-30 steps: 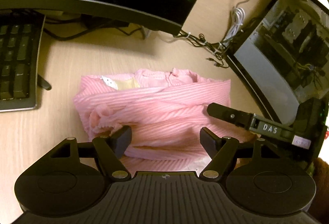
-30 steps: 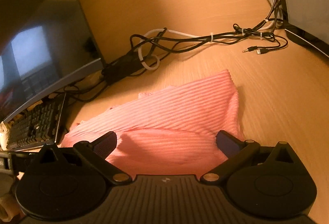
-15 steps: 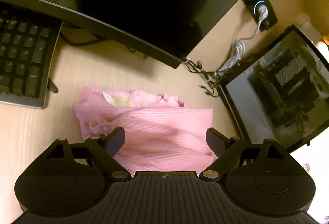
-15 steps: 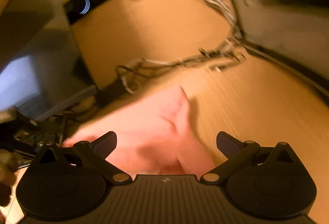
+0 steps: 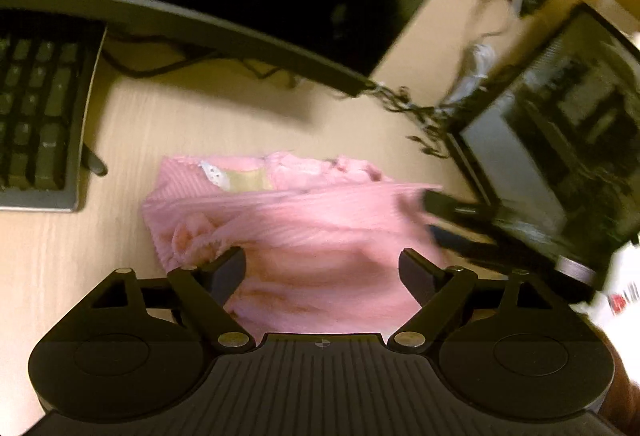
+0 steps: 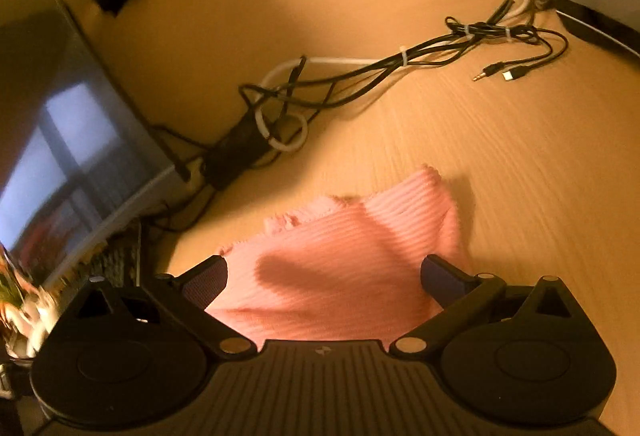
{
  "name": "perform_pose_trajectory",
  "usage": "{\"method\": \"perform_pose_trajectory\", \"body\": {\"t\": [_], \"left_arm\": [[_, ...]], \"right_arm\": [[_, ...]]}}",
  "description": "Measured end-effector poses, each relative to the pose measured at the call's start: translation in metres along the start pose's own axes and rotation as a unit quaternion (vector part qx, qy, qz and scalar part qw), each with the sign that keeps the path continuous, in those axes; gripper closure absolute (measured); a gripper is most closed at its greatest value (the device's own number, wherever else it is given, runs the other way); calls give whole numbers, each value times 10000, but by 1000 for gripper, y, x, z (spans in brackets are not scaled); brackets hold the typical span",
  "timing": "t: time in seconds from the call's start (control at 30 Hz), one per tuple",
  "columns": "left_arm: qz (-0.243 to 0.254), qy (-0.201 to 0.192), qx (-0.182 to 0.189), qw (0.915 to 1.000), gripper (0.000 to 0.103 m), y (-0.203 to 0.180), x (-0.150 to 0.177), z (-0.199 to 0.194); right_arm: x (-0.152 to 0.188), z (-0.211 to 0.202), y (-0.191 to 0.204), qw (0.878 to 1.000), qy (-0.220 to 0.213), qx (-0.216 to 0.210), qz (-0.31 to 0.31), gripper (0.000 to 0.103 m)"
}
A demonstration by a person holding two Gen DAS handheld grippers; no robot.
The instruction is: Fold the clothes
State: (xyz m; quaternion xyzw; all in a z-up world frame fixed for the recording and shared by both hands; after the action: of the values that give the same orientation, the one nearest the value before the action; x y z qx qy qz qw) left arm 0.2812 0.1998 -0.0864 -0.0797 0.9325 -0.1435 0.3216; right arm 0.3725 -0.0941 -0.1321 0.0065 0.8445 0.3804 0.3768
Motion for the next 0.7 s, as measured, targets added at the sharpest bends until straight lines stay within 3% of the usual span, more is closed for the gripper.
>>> {"method": "perform_pose_trajectory", "body": {"t": [0.17, 0.27, 0.33, 0.4, 0.43, 0.53, 0.6, 0.7], "left_arm": [[181, -94, -699, 9973, 10, 20, 12, -13], [-331, -24, -516, 9981, 10, 33, 7, -8], [-518, 21, -439, 9977, 12, 35, -1, 1], [-433, -43, -526, 9977, 23, 32, -10, 10], [-333, -92, -579, 9977, 38, 30, -14, 14], [187, -216, -920, 9954, 49, 24, -21, 24], [555, -234, -1278, 9900, 47, 27, -20, 28], [620, -231, -1341, 9888, 37, 31, -20, 21]], "right_arm": [[1, 3, 3, 9996, 194, 82, -170, 0], [-2, 2, 6, 9983, 457, 52, -361, 0], [-4, -9, 10, 9985, 288, 38, -454, 0], [-5, -17, 25, 9933, 205, 256, -1108, 9], [-3, -18, 33, 9872, 271, 441, -1511, 11], [11, -7, 37, 9703, 821, 838, -2118, 27], [20, 0, 26, 9686, 1072, 910, -2050, 27], [14, -6, 24, 9714, 1030, 888, -1946, 27]]}}
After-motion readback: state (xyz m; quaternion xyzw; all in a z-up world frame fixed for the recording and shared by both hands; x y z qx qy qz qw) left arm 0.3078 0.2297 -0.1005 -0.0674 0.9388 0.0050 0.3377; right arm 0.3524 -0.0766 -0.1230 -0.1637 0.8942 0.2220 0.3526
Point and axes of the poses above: each gripper's, at about its wrist camera, not at the fingertips, and z roughly the way its jaws point, y to its left, x to its underside, the point moved 4 cm from there along z, roughly the way its jaws point, and after that the axes turned 15 degrees about -x, right-handed, at the moved point
